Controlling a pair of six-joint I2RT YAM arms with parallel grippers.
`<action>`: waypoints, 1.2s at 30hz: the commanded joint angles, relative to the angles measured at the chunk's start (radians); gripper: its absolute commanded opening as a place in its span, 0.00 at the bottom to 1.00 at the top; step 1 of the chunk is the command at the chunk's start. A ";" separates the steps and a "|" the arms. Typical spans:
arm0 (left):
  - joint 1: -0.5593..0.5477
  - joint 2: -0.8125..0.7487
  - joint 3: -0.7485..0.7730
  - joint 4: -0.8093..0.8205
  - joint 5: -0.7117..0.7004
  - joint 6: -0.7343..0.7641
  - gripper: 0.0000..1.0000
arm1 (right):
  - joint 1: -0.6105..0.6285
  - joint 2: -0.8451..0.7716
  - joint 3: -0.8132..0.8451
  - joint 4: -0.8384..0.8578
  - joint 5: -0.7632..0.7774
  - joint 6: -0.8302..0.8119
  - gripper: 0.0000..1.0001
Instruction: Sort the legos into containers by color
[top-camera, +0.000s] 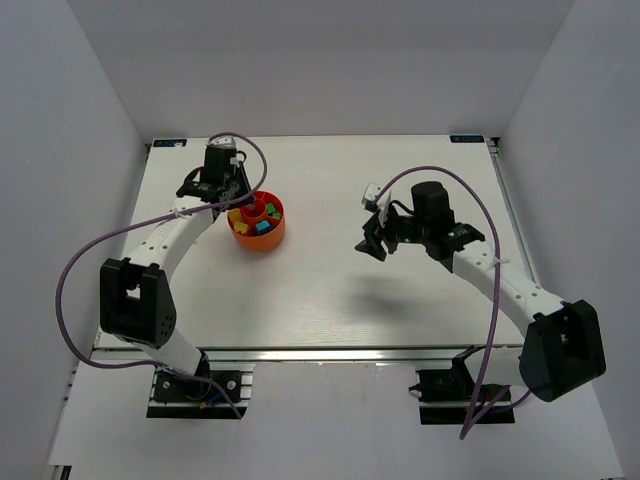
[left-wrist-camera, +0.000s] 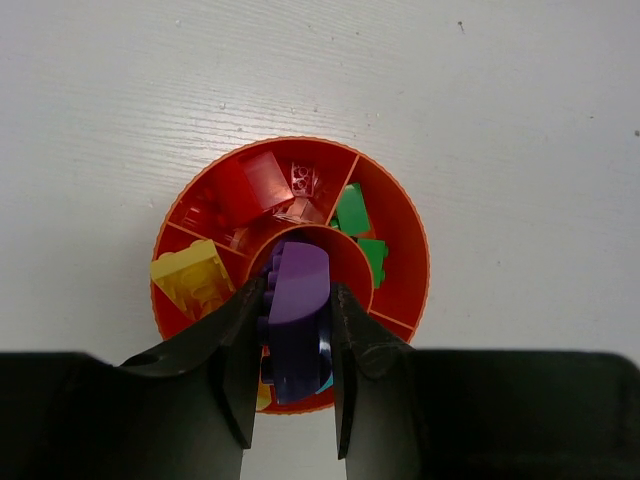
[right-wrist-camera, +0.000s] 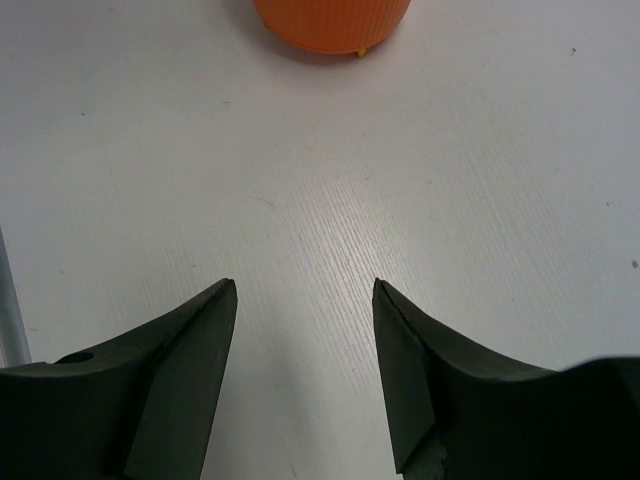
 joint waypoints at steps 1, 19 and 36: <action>0.019 0.008 0.058 0.019 0.049 0.011 0.06 | -0.012 -0.033 -0.005 0.008 -0.033 0.016 0.63; 0.037 -0.012 0.098 -0.033 0.079 0.036 0.56 | -0.071 -0.042 -0.008 0.014 -0.059 0.035 0.70; 0.037 -0.730 -0.610 0.505 0.574 0.259 0.78 | -0.164 -0.061 0.036 -0.044 0.240 0.256 0.89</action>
